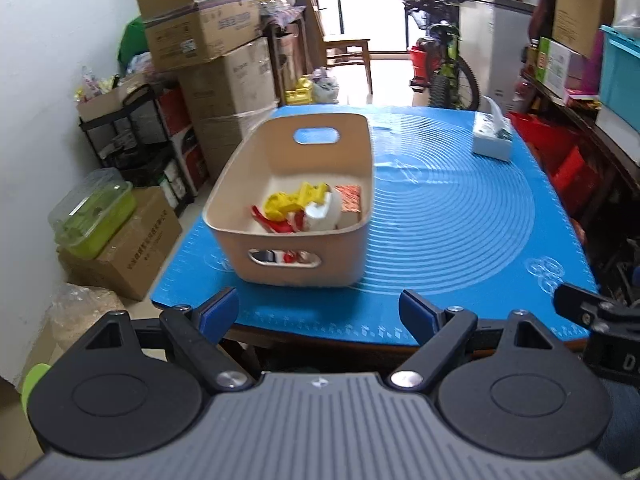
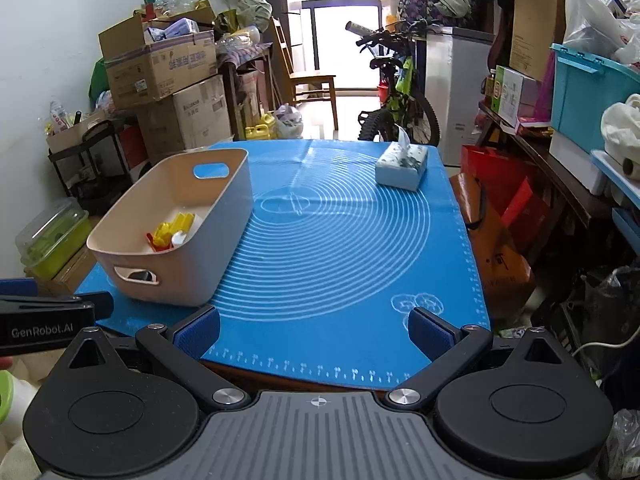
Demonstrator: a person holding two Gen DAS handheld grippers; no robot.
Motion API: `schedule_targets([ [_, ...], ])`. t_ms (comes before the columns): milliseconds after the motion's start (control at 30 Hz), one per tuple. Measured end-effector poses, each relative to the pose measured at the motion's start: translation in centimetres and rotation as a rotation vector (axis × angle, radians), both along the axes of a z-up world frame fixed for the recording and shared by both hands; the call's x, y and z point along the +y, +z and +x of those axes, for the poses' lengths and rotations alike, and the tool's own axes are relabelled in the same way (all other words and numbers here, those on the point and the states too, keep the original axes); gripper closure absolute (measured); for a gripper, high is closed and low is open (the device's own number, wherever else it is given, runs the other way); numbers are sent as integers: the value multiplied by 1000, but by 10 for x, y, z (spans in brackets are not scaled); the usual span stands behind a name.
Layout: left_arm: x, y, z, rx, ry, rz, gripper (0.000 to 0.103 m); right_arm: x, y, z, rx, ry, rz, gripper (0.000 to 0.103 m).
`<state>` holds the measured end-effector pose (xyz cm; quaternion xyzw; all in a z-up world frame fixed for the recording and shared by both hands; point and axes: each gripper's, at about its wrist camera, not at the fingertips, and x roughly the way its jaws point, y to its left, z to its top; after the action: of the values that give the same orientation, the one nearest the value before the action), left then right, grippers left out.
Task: Organize rigid objects
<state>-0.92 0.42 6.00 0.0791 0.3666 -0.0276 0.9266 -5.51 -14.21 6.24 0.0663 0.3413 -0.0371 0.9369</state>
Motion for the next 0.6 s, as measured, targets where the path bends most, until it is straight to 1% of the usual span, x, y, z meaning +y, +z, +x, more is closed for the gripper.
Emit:
schedule_targets([
  [100,-1,-6,-5,15,0,-19,16,-2,-4,-7,-2,-5,-17,3],
  [400,-6,-28,-23,43,-14,-21,16,1,-13,-27,-11,-3,-57,3],
  [600,-5,-38,-28,19,-19,-19,16,3,-18,-30,-13,0,-67,3],
])
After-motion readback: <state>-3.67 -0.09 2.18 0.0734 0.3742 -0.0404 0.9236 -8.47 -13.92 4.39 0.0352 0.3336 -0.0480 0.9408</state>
